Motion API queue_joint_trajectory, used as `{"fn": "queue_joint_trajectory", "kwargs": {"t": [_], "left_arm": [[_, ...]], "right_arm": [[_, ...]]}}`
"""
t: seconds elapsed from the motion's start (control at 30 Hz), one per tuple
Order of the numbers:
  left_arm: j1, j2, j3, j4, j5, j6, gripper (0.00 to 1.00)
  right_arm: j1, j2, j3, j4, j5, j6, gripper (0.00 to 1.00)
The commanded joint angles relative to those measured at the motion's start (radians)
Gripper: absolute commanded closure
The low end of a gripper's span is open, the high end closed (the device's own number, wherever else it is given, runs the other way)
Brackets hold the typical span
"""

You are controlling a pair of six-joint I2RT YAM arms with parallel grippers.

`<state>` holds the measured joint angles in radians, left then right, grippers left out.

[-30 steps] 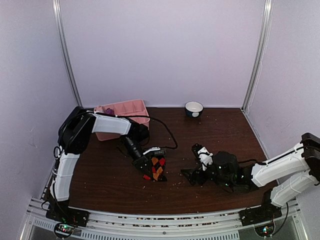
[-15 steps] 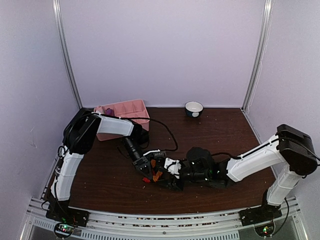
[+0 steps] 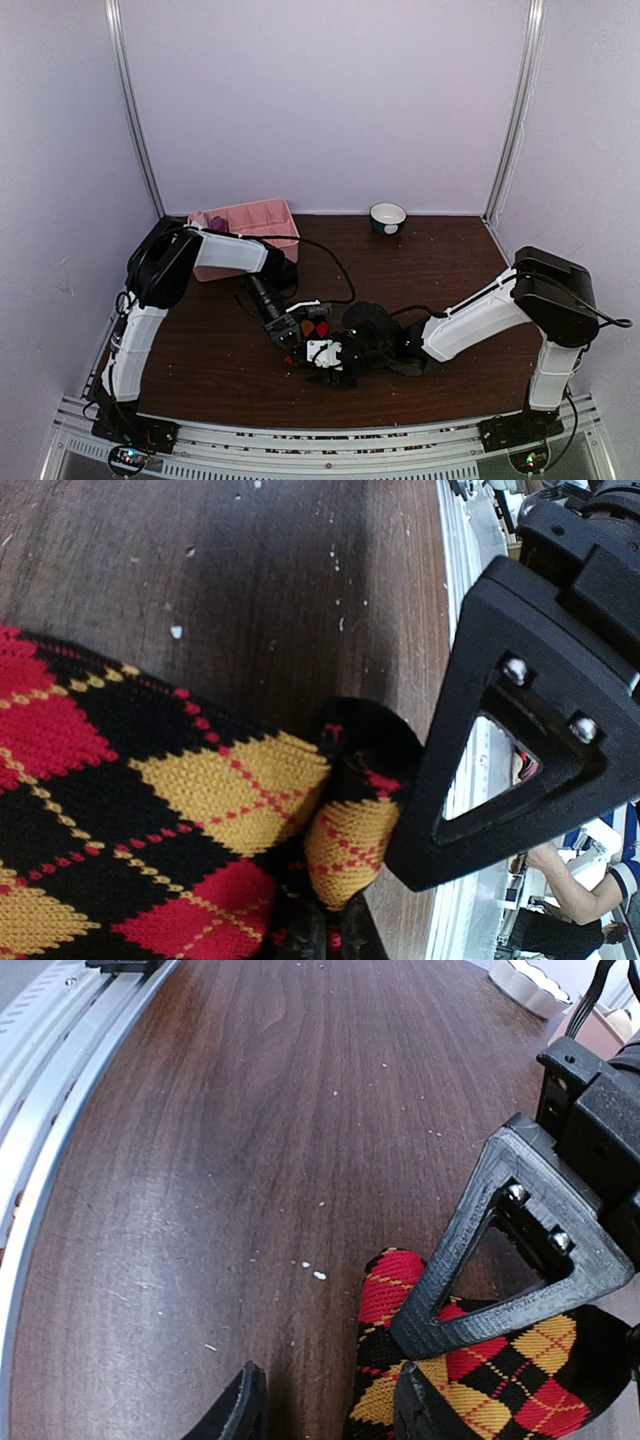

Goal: Roll the socks
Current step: Roll the sock at the center of the board.

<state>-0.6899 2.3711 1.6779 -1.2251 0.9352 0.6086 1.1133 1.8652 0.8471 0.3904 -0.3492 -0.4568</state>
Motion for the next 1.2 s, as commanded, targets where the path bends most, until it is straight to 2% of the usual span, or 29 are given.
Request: {"fn": "queue_joint_trajectory", "kwargs": {"t": [0.0, 0.27, 0.63, 0.93, 1.07, 1.13, 1.17], "left_arm": [[-0.008, 0.054, -0.027, 0.033, -0.16, -0.006, 1.0], [-0.008, 0.054, -0.023, 0.028, -0.153, 0.004, 1.0], [-0.008, 0.051, -0.009, 0.004, -0.147, 0.035, 1.0], [-0.004, 0.035, 0.022, -0.053, -0.111, 0.129, 0.92], [0.014, -0.023, 0.011, -0.045, -0.076, 0.166, 0.81], [0.027, -0.089, -0.013, 0.012, -0.108, 0.138, 0.63], [0.032, -0.125, -0.029, 0.045, -0.126, 0.124, 0.58]], "right_arm": [[-0.003, 0.014, 0.023, 0.005, 0.078, -0.061, 0.56], [-0.029, 0.045, 0.049, -0.036, 0.098, -0.064, 0.69], [-0.037, 0.055, -0.003, -0.076, 0.117, -0.077, 0.75], [-0.039, 0.096, -0.004, -0.119, 0.059, -0.031, 0.9], [-0.039, 0.127, 0.021, -0.176, -0.006, 0.028, 0.97], [-0.039, 0.132, 0.013, -0.166, -0.035, 0.086, 0.99], [-0.039, 0.134, 0.01, -0.163, -0.048, 0.118, 1.0]]}}
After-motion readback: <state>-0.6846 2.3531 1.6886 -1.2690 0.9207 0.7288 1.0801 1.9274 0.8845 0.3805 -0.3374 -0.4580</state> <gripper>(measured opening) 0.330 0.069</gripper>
